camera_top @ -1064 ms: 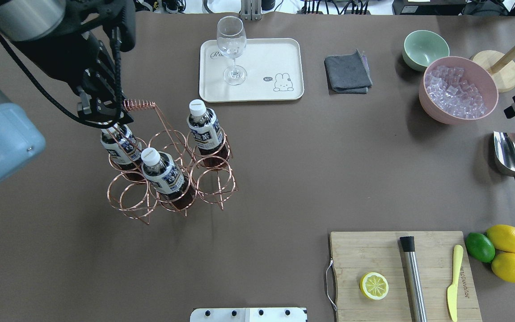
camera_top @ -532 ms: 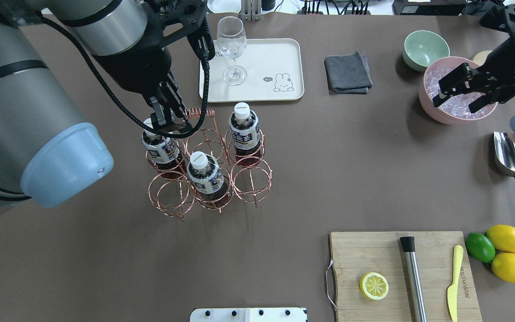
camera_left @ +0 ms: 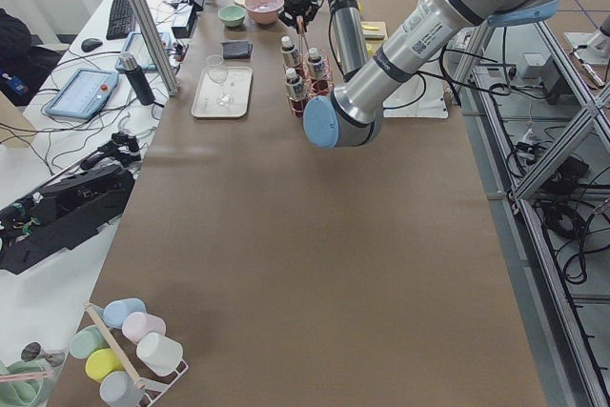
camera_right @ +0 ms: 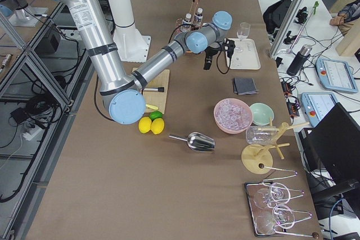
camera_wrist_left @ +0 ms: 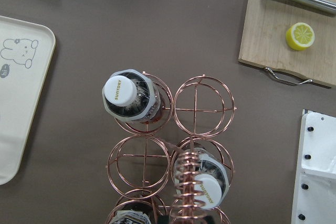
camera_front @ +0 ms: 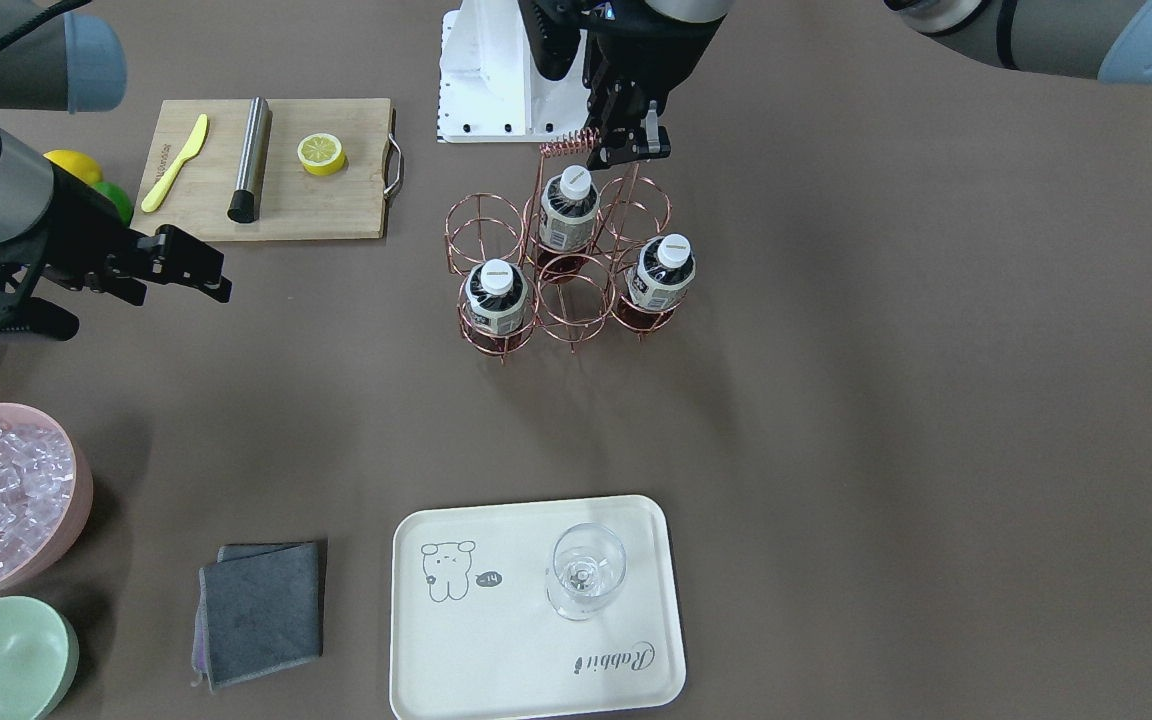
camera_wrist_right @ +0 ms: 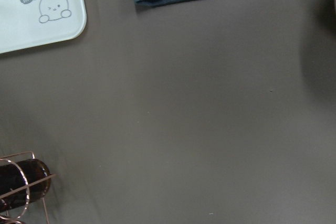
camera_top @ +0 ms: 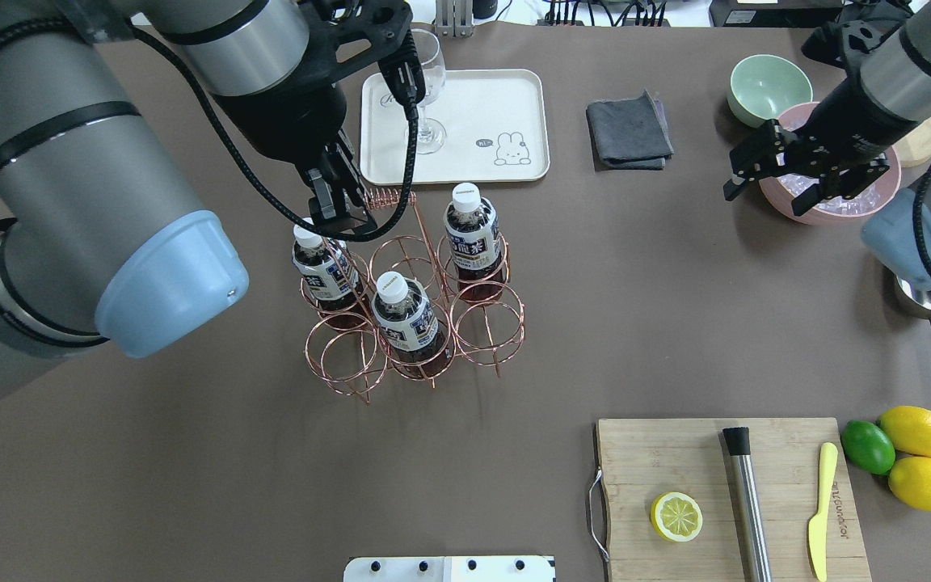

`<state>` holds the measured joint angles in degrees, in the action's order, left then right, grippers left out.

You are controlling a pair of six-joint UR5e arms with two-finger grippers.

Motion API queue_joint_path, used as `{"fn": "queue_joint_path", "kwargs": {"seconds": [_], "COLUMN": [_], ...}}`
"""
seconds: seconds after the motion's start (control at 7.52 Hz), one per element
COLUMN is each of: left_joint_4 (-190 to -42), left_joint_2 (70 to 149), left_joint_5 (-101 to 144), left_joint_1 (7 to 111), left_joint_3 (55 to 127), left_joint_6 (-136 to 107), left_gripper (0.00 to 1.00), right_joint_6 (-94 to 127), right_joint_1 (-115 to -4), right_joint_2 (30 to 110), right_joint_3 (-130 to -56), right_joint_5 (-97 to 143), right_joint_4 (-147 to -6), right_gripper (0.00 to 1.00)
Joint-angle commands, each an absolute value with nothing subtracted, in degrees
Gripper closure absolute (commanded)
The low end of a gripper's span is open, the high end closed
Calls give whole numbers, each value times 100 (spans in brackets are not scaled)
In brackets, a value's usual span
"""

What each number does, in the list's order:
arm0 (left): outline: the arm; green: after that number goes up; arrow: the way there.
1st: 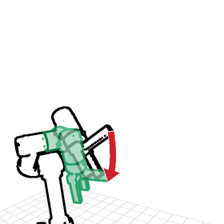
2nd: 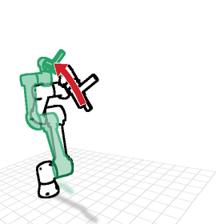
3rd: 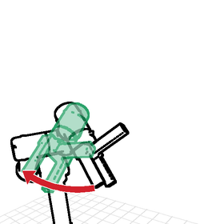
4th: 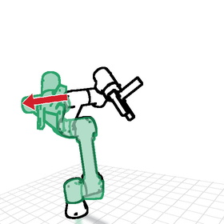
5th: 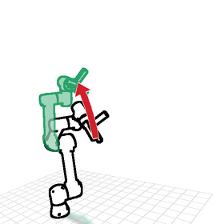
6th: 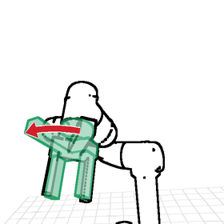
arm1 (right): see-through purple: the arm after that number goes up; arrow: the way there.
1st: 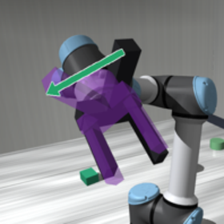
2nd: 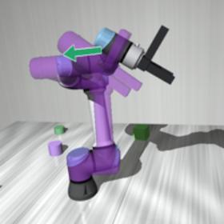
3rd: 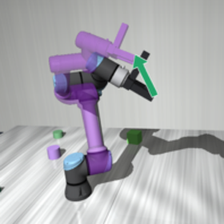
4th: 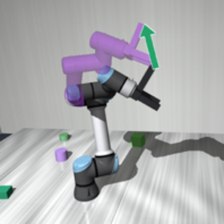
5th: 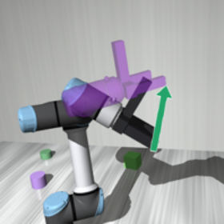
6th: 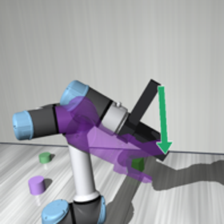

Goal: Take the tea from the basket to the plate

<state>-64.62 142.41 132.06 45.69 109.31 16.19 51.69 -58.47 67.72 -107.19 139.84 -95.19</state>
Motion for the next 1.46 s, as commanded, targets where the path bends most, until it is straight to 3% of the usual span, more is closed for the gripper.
{"fn": "queue_joint_path", "kwargs": {"seconds": [0.0,0.4,0.8,1.33], "left_joint_4": [-6539,-6986,-7005,-6996], "left_joint_2": [14309,14317,14291,14256], "left_joint_5": [13201,13052,13043,13034], "left_joint_1": [4404,4351,4342,4342], "left_joint_3": [10767,10390,10397,10441], "left_joint_6": [1635,1626,1626,1626], "left_gripper": [100,100,100,100], "right_joint_6": [6662,8004,8200,8209], "right_joint_1": [-5442,-5195,-5045,-4720], "right_joint_2": [6172,5610,4591,4307], "right_joint_3": [-10600,-10399,-9363,-9027], "right_joint_5": [13843,13878,13896,13808], "right_joint_4": [-9519,-9536,-9536,-9580], "right_gripper": [1,1,1,10]}}
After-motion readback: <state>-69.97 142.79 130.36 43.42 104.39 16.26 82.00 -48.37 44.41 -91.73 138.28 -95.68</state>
